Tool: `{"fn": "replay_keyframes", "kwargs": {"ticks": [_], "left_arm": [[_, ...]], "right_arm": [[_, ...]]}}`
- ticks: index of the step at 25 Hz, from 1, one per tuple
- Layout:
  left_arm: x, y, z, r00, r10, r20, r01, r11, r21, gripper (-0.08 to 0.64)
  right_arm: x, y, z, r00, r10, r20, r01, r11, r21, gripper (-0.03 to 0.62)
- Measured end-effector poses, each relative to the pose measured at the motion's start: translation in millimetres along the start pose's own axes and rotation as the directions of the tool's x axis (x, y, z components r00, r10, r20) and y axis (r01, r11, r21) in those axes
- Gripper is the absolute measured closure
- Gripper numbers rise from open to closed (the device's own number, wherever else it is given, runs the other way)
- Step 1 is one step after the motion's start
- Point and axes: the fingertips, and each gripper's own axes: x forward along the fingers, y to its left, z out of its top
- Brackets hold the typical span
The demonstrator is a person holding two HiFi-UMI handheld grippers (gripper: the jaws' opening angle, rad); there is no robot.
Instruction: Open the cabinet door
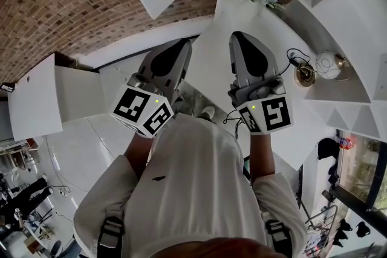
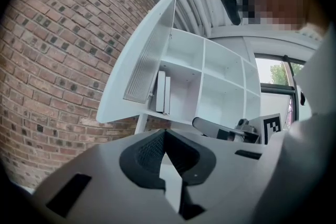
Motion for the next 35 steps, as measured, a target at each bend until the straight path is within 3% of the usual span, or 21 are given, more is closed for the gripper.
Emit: {"fn": "replay_keyframes", "kwargs": {"ticks": [20, 35], "left_arm": [[18, -42, -8, 0.995, -0.095, -0.018, 0.095, 0.995, 0.020, 0.552], [31, -55, -13, 0.992, -0.124, -0.031, 0.126, 0.991, 0.049, 0.552]], "right_arm": [[-68, -46, 21, 0.979, -0.205, 0.007, 0.205, 0.976, -0.076, 0.581], [-87, -65, 14, 0.962, -0.273, -0.024, 0.270, 0.959, -0.080, 0.581]]}}
